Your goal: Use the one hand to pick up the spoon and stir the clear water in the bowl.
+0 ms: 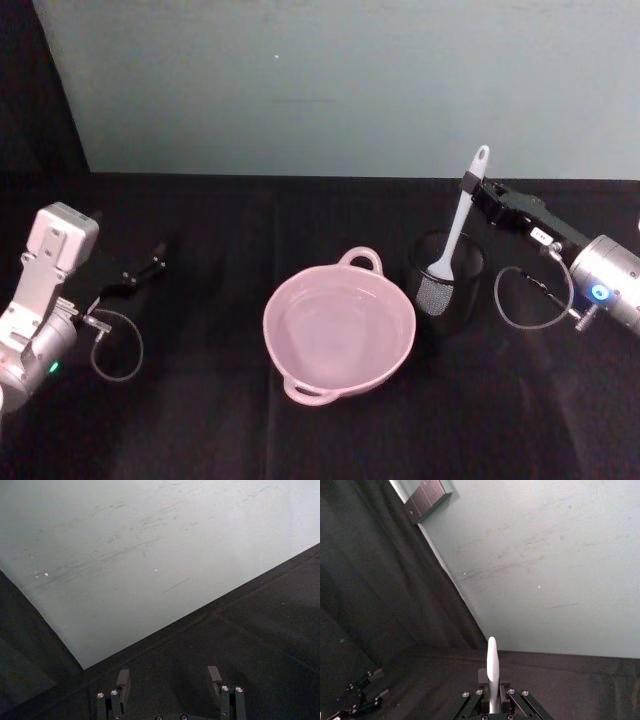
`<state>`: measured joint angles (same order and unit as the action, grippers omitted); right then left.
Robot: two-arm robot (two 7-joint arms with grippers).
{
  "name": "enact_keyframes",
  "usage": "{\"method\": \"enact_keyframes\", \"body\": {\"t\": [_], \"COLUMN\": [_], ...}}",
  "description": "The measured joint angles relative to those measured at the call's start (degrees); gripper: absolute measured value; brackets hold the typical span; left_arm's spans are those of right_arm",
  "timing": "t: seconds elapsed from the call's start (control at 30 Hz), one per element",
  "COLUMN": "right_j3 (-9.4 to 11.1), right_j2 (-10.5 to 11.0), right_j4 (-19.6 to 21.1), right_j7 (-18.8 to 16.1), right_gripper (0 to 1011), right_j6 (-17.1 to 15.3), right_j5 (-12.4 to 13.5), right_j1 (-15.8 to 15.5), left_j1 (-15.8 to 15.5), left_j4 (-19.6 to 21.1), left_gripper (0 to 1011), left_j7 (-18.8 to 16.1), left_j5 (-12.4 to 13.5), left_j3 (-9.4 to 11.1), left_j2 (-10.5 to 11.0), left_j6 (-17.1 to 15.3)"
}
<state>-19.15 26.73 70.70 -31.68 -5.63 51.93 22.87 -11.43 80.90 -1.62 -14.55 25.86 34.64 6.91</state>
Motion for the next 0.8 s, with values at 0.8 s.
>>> {"method": "enact_keyframes", "body": {"t": [0.8], "right_j3": [-0.9], "right_j2": [-0.5], "right_j4": [-4.0], "right_j7": [-1.8], "right_gripper": [134], "right_j6": [0.0], "right_j5": [3.9], "right_j1": [0.4], "left_j1": [0.0], "left_j4": [0.0], "left_gripper": [1005], "left_j7": [0.0], "left_j5": [0.0], "left_j3": [0.0], "left_j2": [0.0], "left_j6": [0.0]}}
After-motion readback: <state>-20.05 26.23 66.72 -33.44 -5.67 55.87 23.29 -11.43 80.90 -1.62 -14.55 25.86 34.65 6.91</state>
